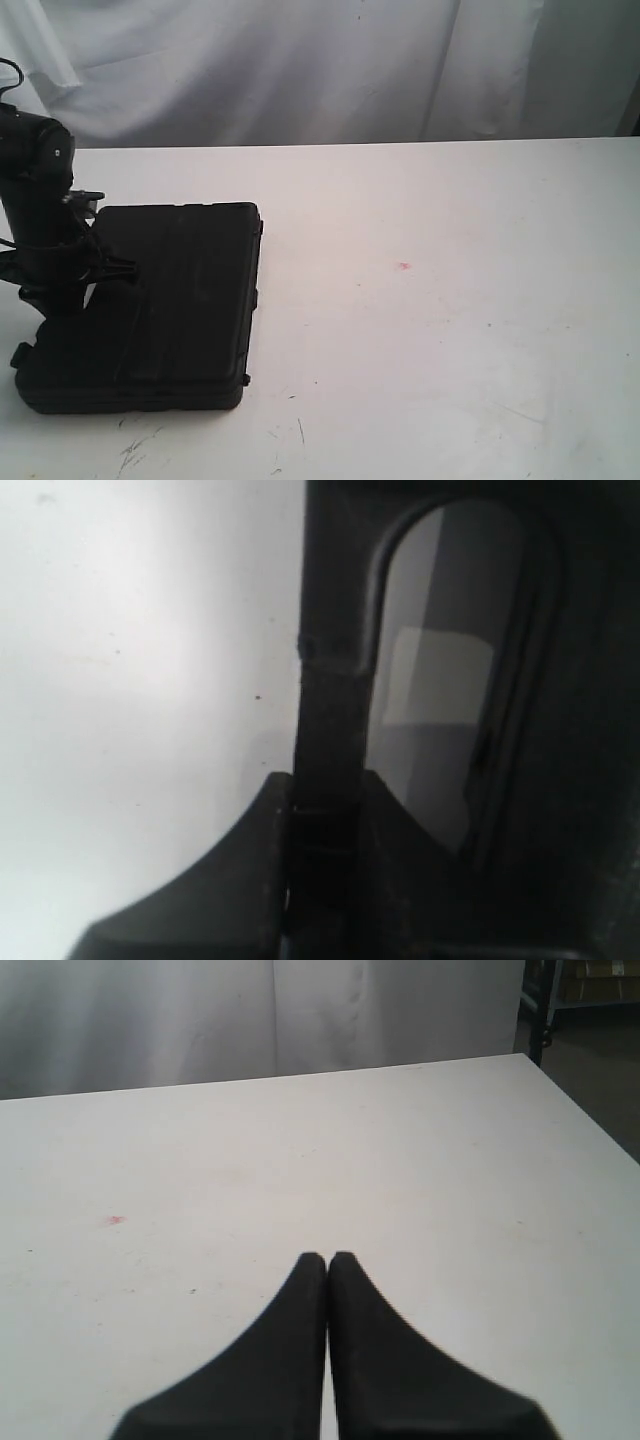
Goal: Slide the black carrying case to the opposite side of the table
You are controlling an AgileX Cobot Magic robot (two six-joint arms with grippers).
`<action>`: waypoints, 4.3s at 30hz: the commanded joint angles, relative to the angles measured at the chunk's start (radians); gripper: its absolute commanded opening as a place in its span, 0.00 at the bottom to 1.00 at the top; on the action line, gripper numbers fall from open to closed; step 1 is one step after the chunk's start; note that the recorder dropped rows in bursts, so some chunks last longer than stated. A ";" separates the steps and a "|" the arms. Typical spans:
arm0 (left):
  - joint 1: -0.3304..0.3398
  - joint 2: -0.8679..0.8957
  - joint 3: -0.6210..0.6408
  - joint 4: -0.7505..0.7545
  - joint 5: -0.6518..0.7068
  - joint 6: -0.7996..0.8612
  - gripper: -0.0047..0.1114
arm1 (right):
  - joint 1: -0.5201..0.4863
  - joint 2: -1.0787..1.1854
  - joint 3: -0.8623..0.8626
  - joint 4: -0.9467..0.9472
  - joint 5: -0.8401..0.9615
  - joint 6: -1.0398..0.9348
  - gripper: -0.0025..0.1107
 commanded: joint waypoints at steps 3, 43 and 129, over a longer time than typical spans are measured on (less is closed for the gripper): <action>0.006 -0.010 -0.004 0.064 0.029 -0.033 0.04 | 0.000 -0.007 0.002 -0.006 0.000 -0.003 0.02; 0.006 -0.125 -0.031 0.105 0.021 -0.062 0.53 | 0.000 -0.007 0.002 -0.006 0.000 -0.003 0.02; 0.145 -2.011 1.159 -0.182 -0.606 0.140 0.04 | 0.000 -0.007 0.002 -0.006 0.000 -0.003 0.02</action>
